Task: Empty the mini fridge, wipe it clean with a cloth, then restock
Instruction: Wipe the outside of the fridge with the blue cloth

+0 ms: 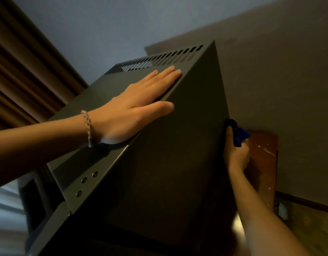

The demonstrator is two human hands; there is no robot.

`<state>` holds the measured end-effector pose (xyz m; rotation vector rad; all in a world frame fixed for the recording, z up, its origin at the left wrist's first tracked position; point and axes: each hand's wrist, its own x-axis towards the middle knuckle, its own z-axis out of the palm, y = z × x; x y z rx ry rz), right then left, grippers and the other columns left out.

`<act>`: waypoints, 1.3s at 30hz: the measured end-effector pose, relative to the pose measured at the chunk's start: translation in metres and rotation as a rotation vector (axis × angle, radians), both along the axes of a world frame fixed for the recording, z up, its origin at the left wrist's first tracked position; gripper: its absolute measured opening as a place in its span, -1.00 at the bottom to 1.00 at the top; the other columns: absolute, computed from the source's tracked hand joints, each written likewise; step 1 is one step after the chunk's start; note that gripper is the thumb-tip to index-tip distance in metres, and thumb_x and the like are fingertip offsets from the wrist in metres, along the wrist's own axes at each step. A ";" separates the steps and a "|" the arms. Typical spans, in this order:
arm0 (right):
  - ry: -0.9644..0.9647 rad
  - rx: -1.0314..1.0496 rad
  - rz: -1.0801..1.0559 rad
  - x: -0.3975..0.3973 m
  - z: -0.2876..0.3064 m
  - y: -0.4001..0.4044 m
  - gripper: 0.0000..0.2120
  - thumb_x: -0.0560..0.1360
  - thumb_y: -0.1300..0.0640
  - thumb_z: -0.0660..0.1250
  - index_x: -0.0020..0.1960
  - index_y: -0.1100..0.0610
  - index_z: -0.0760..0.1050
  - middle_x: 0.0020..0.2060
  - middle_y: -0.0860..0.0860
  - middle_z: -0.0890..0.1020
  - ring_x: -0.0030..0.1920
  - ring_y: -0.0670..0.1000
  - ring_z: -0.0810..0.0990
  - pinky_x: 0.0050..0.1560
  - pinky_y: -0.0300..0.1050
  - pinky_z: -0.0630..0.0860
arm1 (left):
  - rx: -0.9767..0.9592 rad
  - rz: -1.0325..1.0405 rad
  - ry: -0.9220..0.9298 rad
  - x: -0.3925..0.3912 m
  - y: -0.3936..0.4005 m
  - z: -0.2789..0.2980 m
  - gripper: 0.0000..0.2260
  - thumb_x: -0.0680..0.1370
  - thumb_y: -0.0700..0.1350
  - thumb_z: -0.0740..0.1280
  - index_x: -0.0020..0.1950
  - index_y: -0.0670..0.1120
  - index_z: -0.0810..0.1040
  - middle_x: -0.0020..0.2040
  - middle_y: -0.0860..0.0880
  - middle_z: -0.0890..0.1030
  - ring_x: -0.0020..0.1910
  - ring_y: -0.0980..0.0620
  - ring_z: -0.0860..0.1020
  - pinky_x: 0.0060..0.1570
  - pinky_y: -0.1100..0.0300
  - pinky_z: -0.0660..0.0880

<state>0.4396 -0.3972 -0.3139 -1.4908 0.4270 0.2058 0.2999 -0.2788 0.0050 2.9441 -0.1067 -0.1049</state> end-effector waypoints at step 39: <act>-0.434 -0.033 -0.168 -0.297 0.066 0.031 -0.60 0.38 -0.54 0.20 0.09 -0.36 0.39 0.29 -0.05 0.55 0.38 0.07 0.41 0.28 -0.02 0.38 | 0.025 0.002 0.010 -0.007 -0.012 0.000 -0.29 0.49 0.25 0.01 0.62 0.11 0.00 0.63 0.12 -0.04 0.60 0.05 -0.08 0.56 0.03 -0.12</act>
